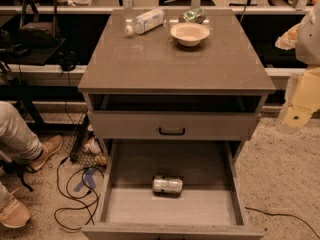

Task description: Pick 7up can from middle drawer and place on counter

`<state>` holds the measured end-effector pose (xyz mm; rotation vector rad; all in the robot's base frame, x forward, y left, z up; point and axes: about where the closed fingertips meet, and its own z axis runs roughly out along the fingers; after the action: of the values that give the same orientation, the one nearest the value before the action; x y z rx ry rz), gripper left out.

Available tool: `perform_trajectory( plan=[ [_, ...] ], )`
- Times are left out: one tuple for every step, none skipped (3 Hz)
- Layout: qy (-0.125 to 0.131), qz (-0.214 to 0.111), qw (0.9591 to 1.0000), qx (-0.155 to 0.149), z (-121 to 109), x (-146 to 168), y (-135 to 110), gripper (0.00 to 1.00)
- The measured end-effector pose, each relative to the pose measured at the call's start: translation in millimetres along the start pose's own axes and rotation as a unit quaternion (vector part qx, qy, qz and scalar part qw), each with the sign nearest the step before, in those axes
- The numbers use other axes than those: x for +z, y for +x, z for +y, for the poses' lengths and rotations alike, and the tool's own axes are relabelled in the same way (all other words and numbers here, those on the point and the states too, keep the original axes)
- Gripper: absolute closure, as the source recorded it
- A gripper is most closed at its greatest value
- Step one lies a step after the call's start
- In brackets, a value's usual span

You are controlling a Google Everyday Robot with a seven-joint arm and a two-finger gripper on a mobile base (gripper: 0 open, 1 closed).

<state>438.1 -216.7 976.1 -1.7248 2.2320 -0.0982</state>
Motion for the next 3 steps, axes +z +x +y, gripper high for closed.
perform_trajectory(
  plan=[
    [0.0, 0.0, 1.0, 0.0, 0.0, 0.0, 0.0, 0.0],
    [-0.014, -0.004, 0.9999, -0.009, 5.8, 53.4, -2.0, 0.0],
    [-0.068, -0.054, 0.9961, -0.02, 31.4, 148.9, -12.8, 0.0]
  ],
)
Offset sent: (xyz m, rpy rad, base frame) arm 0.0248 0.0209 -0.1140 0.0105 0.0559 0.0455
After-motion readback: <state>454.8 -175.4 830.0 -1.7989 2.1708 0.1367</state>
